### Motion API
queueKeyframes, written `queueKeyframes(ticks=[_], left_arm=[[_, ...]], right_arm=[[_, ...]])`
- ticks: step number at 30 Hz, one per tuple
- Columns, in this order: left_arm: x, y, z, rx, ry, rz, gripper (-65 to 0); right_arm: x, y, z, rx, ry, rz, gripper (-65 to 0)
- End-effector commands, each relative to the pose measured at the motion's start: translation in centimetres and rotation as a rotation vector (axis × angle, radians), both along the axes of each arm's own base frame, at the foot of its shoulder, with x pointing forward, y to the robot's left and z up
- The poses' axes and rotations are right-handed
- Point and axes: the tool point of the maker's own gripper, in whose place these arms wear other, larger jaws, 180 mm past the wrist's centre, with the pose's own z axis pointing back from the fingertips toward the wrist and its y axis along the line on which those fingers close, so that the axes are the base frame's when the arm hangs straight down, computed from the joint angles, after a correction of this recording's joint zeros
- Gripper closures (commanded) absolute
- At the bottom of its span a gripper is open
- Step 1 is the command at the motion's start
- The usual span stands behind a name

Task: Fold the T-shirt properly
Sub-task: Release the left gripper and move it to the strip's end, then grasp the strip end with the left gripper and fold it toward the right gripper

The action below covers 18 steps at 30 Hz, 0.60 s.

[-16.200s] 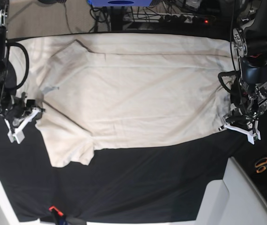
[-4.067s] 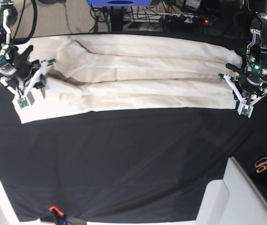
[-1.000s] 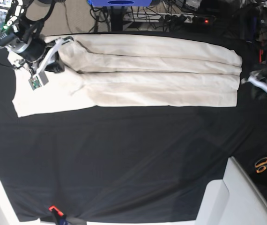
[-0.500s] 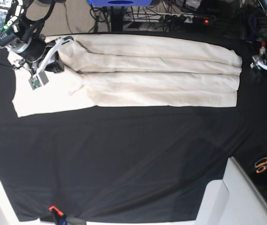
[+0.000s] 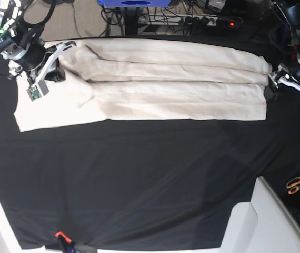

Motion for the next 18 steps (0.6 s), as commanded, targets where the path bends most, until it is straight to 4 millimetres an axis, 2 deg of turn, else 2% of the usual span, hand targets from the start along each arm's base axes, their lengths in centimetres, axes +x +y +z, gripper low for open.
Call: queueKeyframes(ticks=[1,6,11,15,18], left_arm=[[0.9,0.6,1.3,0.016,-0.046,-0.003,-51.0],[0.7,-0.5,0.5,-0.008,-0.039,-0.003,-51.0],[0.7,-0.8,0.2,-0.014,-0.034,-0.006,-50.8],[1.3,-3.1,-0.6,-0.022,-0.017,-0.084,-50.8],[1.7,-3.9,-0.7,-0.025,-0.035,-0.101,-50.7]], right_arm=[[0.4,0.2,0.7,0.012,-0.033,0.006,-0.2],[0.5,0.1,0.7,0.012,-0.036,0.006,-0.2],[0.6,0.2,0.8,0.012,-0.037,0.007,-0.2],[0.6,0.2,0.8,0.012,-0.037,0.007,-0.2],[0.5,0.2,0.7,0.012,-0.034,0.007,-0.2]])
